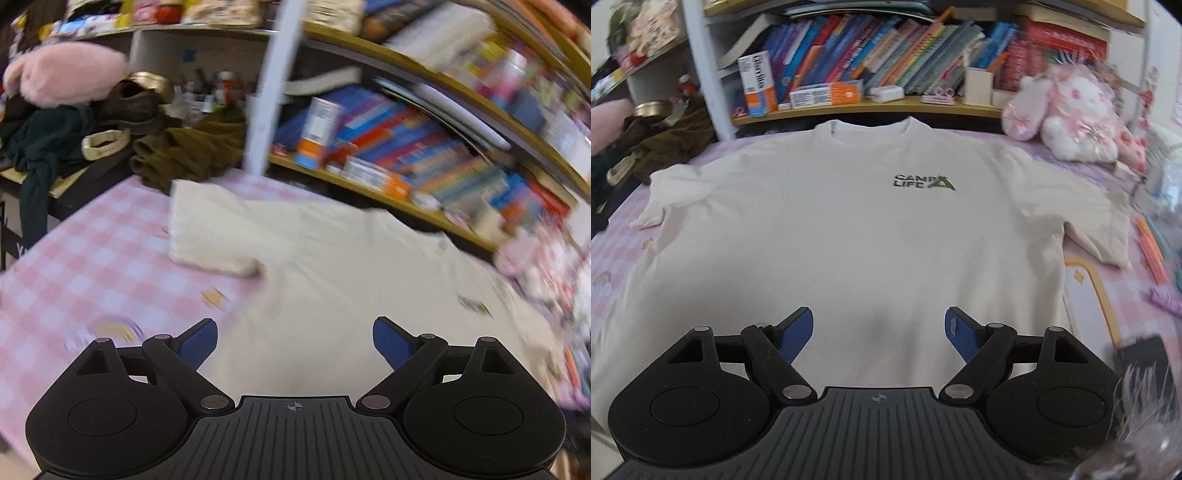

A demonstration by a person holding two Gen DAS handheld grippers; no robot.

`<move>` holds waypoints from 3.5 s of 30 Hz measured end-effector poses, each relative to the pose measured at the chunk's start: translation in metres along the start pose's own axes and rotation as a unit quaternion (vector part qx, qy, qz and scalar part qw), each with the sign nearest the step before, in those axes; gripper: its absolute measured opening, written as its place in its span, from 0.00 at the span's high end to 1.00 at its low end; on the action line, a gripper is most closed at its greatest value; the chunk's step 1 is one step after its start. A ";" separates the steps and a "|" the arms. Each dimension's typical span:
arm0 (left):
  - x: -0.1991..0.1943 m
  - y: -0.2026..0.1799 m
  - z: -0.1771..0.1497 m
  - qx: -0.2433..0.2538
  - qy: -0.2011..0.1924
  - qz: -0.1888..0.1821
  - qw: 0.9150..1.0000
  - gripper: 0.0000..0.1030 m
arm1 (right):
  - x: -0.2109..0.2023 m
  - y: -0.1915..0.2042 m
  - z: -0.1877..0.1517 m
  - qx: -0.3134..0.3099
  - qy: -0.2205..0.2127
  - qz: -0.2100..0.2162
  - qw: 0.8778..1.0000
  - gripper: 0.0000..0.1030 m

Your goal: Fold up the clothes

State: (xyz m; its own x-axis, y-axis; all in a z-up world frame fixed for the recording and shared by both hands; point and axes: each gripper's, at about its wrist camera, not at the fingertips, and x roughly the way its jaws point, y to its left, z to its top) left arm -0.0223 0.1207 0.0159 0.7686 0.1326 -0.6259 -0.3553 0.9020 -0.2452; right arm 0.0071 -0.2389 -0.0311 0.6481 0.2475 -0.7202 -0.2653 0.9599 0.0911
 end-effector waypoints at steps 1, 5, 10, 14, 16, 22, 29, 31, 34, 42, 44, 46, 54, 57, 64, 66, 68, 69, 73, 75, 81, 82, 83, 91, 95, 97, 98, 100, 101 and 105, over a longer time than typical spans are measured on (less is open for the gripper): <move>0.010 0.014 0.010 -0.009 0.001 0.011 1.000 0.14 | 0.000 0.001 -0.002 0.009 0.000 -0.006 1.000 0.25; 0.052 0.055 0.046 -0.030 0.005 0.030 0.999 0.23 | -0.008 0.006 -0.010 0.045 -0.008 -0.032 0.998 0.25; 0.115 0.079 0.064 -0.048 0.054 0.027 0.997 0.54 | -0.020 0.018 -0.020 0.044 -0.012 -0.066 0.997 0.25; 0.143 0.092 0.065 -0.077 0.075 0.043 0.993 0.59 | -0.034 0.024 -0.027 0.032 -0.018 -0.092 0.995 0.25; 0.146 0.091 0.063 -0.070 0.073 0.048 0.994 0.60 | -0.038 0.026 -0.031 0.030 -0.012 -0.104 0.994 0.25; 0.149 0.084 0.063 -0.057 0.072 0.081 0.993 0.91 | -0.037 0.010 -0.034 0.039 -0.010 -0.097 0.994 0.25; 0.149 0.093 0.075 -0.139 0.084 0.063 0.985 0.98 | -0.036 -0.009 -0.037 0.050 -0.009 -0.088 0.995 0.25; 0.142 0.091 0.087 -0.173 0.050 0.052 0.982 0.98 | -0.035 -0.014 -0.038 0.054 -0.008 -0.086 0.995 0.25; 0.132 0.045 0.110 -0.113 0.015 -0.002 0.993 0.98 | -0.035 -0.025 -0.039 0.057 -0.005 -0.083 0.995 0.25; 0.139 -0.145 0.050 0.304 0.095 -0.129 0.939 0.86 | -0.028 -0.050 -0.033 0.091 -0.004 -0.092 0.992 0.25; 0.146 -0.146 0.034 0.315 0.108 -0.107 0.937 0.85 | -0.027 -0.048 -0.031 0.081 -0.004 -0.087 0.993 0.25; 0.148 -0.137 0.029 0.291 0.116 -0.105 0.944 0.75 | -0.026 -0.045 -0.031 0.066 -0.001 -0.083 0.994 0.25; 0.142 -0.051 0.065 0.123 0.079 -0.100 0.984 0.51 | -0.024 -0.044 -0.032 0.071 0.009 -0.090 0.993 0.25; 0.163 -0.041 0.082 0.089 0.088 -0.062 0.990 0.55 | -0.021 -0.041 -0.033 0.075 0.014 -0.093 0.993 0.25; 0.227 -0.031 0.106 0.052 0.116 -0.046 0.991 0.59 | -0.020 -0.012 -0.037 0.045 0.030 -0.098 0.994 0.25; 0.232 -0.027 0.107 0.043 0.106 -0.052 0.992 0.65 | -0.022 0.001 -0.041 0.026 0.032 -0.103 0.994 0.25; 0.236 -0.021 0.108 0.030 0.107 -0.065 0.992 0.79 | -0.024 0.014 -0.046 0.016 0.036 -0.108 0.993 0.25; 0.239 -0.019 0.108 0.027 0.110 -0.073 0.991 0.99 | -0.024 0.019 -0.049 0.017 0.038 -0.111 0.993 0.25; 0.247 -0.012 0.112 0.028 0.111 -0.097 0.989 1.00 | -0.027 0.039 -0.057 0.034 0.042 -0.139 0.989 0.25; 0.251 -0.008 0.116 0.037 0.102 -0.085 0.990 1.00 | -0.032 0.048 -0.060 0.036 0.037 -0.147 0.988 0.25; 0.263 0.011 0.132 0.033 0.094 -0.059 0.993 1.00 | -0.043 0.062 -0.062 0.032 0.033 -0.168 0.985 0.25; 0.264 0.013 0.134 0.038 0.095 -0.061 0.993 1.00 | -0.044 0.063 -0.062 0.033 0.033 -0.171 0.984 0.25; 0.265 0.013 0.135 0.047 0.096 -0.065 0.992 1.00 | -0.045 0.065 -0.063 0.033 0.034 -0.171 0.984 0.25; 0.263 0.015 0.132 0.074 0.076 -0.048 0.993 0.94 | -0.051 0.075 -0.064 0.027 0.022 -0.178 0.983 0.25; 0.240 0.013 0.127 0.106 0.059 -0.062 0.991 0.85 | -0.056 0.073 -0.068 0.038 0.014 -0.182 0.983 0.25; 0.215 0.008 0.119 0.118 0.043 -0.093 0.988 0.71 | -0.060 0.072 -0.069 0.047 0.007 -0.183 0.982 0.25; 0.202 0.004 0.113 0.124 0.034 -0.107 0.986 0.57 | -0.062 0.072 -0.069 0.051 0.003 -0.184 0.982 0.25; 0.178 -0.003 0.098 0.136 0.020 -0.127 0.982 0.41 | -0.066 0.071 -0.071 0.059 -0.004 -0.186 0.981 0.25; 0.167 -0.004 0.089 0.145 0.021 -0.137 0.980 0.37 | -0.069 0.071 -0.071 0.063 -0.007 -0.187 0.980 0.25; 0.138 -0.018 0.057 0.197 0.049 -0.154 0.967 0.37 | -0.078 0.071 -0.071 0.081 -0.020 -0.186 0.979 0.25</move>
State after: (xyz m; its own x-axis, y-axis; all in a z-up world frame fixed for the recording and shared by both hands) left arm 0.1204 0.1462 -0.0240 0.7445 -0.1887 -0.6404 0.1266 0.9817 -0.1421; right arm -0.1129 -0.1998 -0.0167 0.7061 -0.1209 -0.6977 0.1085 0.9922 -0.0621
